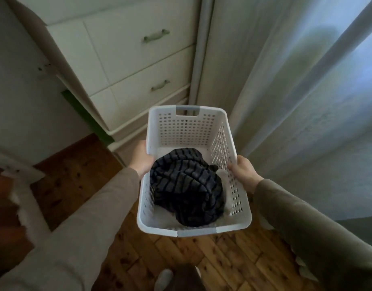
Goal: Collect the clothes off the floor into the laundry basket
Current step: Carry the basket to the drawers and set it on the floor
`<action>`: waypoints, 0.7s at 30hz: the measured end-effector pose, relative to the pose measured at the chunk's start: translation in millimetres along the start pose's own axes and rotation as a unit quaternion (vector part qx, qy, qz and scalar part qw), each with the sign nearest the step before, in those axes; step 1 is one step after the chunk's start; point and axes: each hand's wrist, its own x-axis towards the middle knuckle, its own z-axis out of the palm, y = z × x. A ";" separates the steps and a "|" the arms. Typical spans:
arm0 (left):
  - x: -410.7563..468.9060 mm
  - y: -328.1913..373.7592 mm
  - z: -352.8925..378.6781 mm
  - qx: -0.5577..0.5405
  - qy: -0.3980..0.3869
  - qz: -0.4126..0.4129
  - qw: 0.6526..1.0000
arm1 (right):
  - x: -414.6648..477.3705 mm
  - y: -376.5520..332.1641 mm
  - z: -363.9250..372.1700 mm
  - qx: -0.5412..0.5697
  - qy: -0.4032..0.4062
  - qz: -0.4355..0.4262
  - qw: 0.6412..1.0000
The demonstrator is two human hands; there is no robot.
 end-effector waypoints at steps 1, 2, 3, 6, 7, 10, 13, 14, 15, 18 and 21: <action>10.2 -16.2 9.2 0.004 0.001 -0.009 1.000 | 11.8 14.6 10.4 0.003 -0.002 0.005 1.000; 18.7 -28.2 15.1 0.008 0.003 -0.017 1.000 | 21.0 24.3 17.9 0.000 -0.004 0.006 1.000; 33.0 -48.2 27.5 0.009 0.003 -0.021 1.000 | 36.6 40.0 30.7 0.000 -0.005 0.007 1.000; 64.5 -94.4 56.1 0.022 0.005 -0.020 1.000 | 71.8 76.3 60.9 -0.004 -0.008 0.013 1.000; 74.4 -109.3 64.6 0.022 0.005 -0.018 1.000 | 82.2 87.7 70.4 -0.004 -0.009 0.017 1.000; 112.8 -158.1 89.4 0.030 -0.003 -0.015 0.999 | 118.0 124.0 99.8 0.001 -0.008 0.020 1.000; 154.4 -209.0 115.5 0.052 0.000 -0.014 0.999 | 155.6 162.4 129.3 0.005 -0.008 0.023 1.000; 168.3 -226.2 125.3 0.055 0.001 -0.013 0.998 | 169.2 176.0 139.5 0.010 -0.008 0.024 1.000; 180.0 -241.1 133.9 0.056 0.003 -0.010 0.998 | 180.4 188.2 148.7 0.012 -0.009 0.026 1.000; 211.8 -282.1 159.2 0.054 0.010 0.000 0.998 | 213.0 223.4 175.9 0.020 -0.007 0.029 0.999; 235.3 -316.1 178.3 0.056 0.005 0.010 0.998 | 239.0 252.4 197.9 0.024 -0.009 0.033 0.999</action>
